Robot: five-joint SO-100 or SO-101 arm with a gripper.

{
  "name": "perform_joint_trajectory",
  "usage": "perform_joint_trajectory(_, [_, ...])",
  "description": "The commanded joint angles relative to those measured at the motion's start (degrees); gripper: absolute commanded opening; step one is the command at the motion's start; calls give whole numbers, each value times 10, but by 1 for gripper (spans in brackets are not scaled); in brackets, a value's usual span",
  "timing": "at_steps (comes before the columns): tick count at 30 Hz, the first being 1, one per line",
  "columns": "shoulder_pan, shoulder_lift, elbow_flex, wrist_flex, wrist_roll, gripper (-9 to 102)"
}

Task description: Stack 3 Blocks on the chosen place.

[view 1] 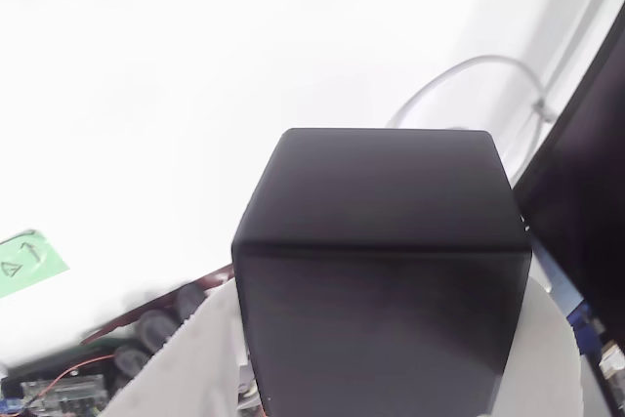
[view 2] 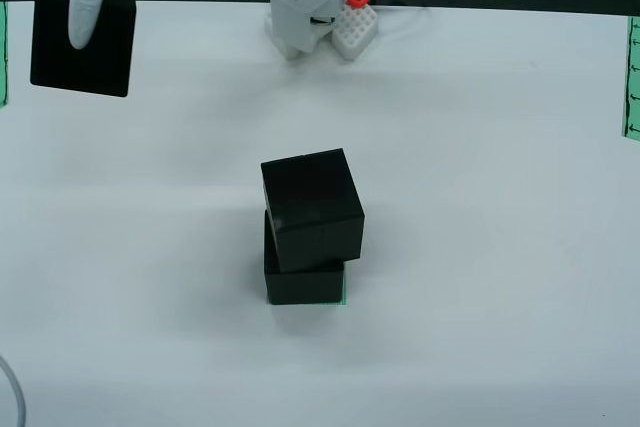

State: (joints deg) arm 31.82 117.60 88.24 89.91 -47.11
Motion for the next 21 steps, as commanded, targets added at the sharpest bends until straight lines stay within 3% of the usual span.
perform_joint_trajectory(1, [-63, 24, -23, 2, 35, 17])
perform_joint_trajectory(12, [-237, 71, -54, -5, 27, 17])
perform_joint_trajectory(21, [-263, 201, 176, -171, -123, 17])
